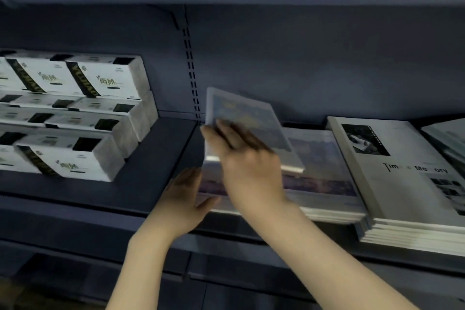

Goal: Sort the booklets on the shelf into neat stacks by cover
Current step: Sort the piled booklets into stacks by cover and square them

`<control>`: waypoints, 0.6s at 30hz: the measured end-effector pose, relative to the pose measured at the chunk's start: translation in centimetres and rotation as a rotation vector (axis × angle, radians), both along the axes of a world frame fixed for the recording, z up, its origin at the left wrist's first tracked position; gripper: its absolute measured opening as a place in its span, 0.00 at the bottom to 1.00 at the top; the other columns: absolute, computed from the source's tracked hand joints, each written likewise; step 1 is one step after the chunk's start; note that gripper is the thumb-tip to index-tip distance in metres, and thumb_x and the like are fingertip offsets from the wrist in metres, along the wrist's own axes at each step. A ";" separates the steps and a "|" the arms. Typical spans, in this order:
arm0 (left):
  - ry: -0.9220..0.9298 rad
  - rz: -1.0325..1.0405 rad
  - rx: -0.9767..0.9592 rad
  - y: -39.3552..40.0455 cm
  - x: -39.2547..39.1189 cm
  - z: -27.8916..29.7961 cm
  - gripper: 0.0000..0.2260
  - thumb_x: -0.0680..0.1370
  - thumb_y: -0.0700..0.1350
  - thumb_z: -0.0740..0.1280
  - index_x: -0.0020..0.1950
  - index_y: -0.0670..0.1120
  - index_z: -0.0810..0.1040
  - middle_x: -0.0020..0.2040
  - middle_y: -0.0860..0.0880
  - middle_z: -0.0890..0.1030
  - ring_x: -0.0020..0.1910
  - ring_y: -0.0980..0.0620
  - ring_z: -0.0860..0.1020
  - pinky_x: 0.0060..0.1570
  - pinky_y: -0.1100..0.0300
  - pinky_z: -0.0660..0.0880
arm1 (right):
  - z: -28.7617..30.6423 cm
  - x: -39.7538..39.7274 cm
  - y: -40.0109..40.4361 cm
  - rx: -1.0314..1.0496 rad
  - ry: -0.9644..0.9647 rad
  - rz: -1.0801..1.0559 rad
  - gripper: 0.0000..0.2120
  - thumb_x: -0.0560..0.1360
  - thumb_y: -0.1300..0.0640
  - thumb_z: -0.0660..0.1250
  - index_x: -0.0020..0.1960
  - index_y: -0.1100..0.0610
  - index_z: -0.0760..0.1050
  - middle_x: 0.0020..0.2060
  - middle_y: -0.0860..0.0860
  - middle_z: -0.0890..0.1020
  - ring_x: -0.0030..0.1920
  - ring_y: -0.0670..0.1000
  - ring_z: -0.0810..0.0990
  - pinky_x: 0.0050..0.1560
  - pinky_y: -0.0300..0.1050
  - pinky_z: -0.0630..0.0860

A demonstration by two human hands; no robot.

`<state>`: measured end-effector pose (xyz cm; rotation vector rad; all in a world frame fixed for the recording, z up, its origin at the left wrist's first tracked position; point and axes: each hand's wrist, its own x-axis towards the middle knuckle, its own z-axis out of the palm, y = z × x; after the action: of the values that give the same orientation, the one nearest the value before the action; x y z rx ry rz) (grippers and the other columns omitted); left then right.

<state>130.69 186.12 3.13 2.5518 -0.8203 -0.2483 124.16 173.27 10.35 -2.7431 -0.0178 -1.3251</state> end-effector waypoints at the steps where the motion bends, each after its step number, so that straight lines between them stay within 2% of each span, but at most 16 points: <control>1: -0.011 0.047 0.016 0.7 0.2 0.0 0.26 0.74 0.63 0.58 0.68 0.51 0.65 0.65 0.53 0.70 0.63 0.52 0.70 0.60 0.54 0.70 | -0.6 0.6 0.8 -0.009 0.022 0.003 0.21 0.68 0.63 0.55 0.54 0.54 0.82 0.49 0.54 0.84 0.49 0.55 0.83 0.44 0.46 0.80; 3: -0.076 0.124 0.021 1.9 0.3 0.0 0.19 0.77 0.56 0.59 0.65 0.51 0.67 0.62 0.51 0.73 0.61 0.50 0.72 0.56 0.56 0.71 | -2.0 1.5 1.9 -0.007 0.125 0.006 0.21 0.67 0.63 0.55 0.53 0.54 0.82 0.47 0.54 0.84 0.46 0.55 0.83 0.41 0.47 0.80; 6: -0.135 0.215 0.101 3.2 0.5 -0.1 0.17 0.79 0.51 0.58 0.65 0.44 0.69 0.64 0.46 0.73 0.62 0.47 0.71 0.58 0.57 0.69 | -4.0 2.2 3.2 -0.055 0.391 -0.034 0.22 0.64 0.62 0.55 0.52 0.56 0.81 0.42 0.55 0.83 0.39 0.57 0.82 0.34 0.45 0.78; 9: -0.140 0.263 0.062 3.8 0.4 0.0 0.11 0.79 0.49 0.58 0.56 0.45 0.72 0.55 0.45 0.77 0.53 0.47 0.74 0.47 0.58 0.69 | -5.5 2.2 4.0 -0.117 0.645 -0.142 0.21 0.58 0.59 0.66 0.50 0.56 0.82 0.41 0.59 0.82 0.40 0.60 0.82 0.36 0.48 0.78; 11: -0.118 0.290 0.024 4.1 0.4 0.2 0.11 0.79 0.50 0.58 0.57 0.47 0.73 0.55 0.47 0.77 0.52 0.46 0.75 0.46 0.57 0.72 | -5.7 2.2 4.2 -0.064 0.735 -0.176 0.25 0.53 0.57 0.75 0.51 0.57 0.82 0.43 0.63 0.82 0.42 0.64 0.81 0.35 0.51 0.78; 12: -0.106 0.304 0.012 4.3 0.4 0.2 0.12 0.79 0.51 0.58 0.59 0.49 0.73 0.56 0.48 0.77 0.52 0.46 0.76 0.46 0.56 0.74 | -5.4 2.2 4.2 -0.054 0.777 -0.185 0.30 0.53 0.56 0.78 0.55 0.58 0.80 0.47 0.67 0.80 0.45 0.66 0.80 0.37 0.52 0.78; 13: -0.094 0.315 0.010 4.5 0.4 0.2 0.12 0.79 0.52 0.58 0.60 0.50 0.73 0.57 0.48 0.77 0.52 0.46 0.76 0.47 0.55 0.75 | -5.0 2.1 4.2 -0.068 0.820 -0.169 0.35 0.59 0.54 0.77 0.64 0.58 0.74 0.55 0.71 0.75 0.53 0.68 0.77 0.43 0.54 0.77; 14: -0.089 0.321 0.006 4.7 0.4 0.3 0.13 0.79 0.52 0.58 0.61 0.50 0.72 0.57 0.48 0.77 0.52 0.46 0.76 0.48 0.53 0.75 | -5.2 2.2 4.1 -0.095 0.839 -0.138 0.36 0.68 0.53 0.72 0.72 0.58 0.62 0.63 0.72 0.67 0.61 0.69 0.70 0.51 0.57 0.73; 15: -0.086 0.329 0.004 4.8 0.4 0.4 0.13 0.79 0.52 0.58 0.61 0.50 0.72 0.57 0.48 0.77 0.52 0.46 0.76 0.48 0.53 0.75 | -5.5 2.2 3.8 -0.135 0.876 -0.106 0.34 0.75 0.53 0.64 0.75 0.56 0.51 0.68 0.70 0.59 0.66 0.68 0.62 0.58 0.58 0.68; 16: -0.088 0.337 -0.004 5.0 0.5 0.5 0.14 0.79 0.52 0.58 0.61 0.49 0.72 0.58 0.48 0.77 0.53 0.46 0.75 0.49 0.52 0.75 | -5.6 2.1 3.4 -0.128 0.908 -0.078 0.33 0.78 0.51 0.59 0.76 0.55 0.46 0.71 0.67 0.55 0.69 0.67 0.58 0.61 0.57 0.64; 18: -0.113 0.345 -0.051 5.1 0.4 0.7 0.14 0.79 0.52 0.59 0.61 0.49 0.73 0.58 0.47 0.77 0.55 0.45 0.75 0.49 0.52 0.75 | -6.0 1.8 2.5 -0.119 0.891 -0.027 0.32 0.78 0.41 0.54 0.76 0.51 0.45 0.72 0.60 0.55 0.70 0.62 0.54 0.65 0.55 0.59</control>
<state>131.10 191.18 3.88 2.6221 -0.4057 0.0249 125.98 175.82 4.31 -3.1657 0.0064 -0.0129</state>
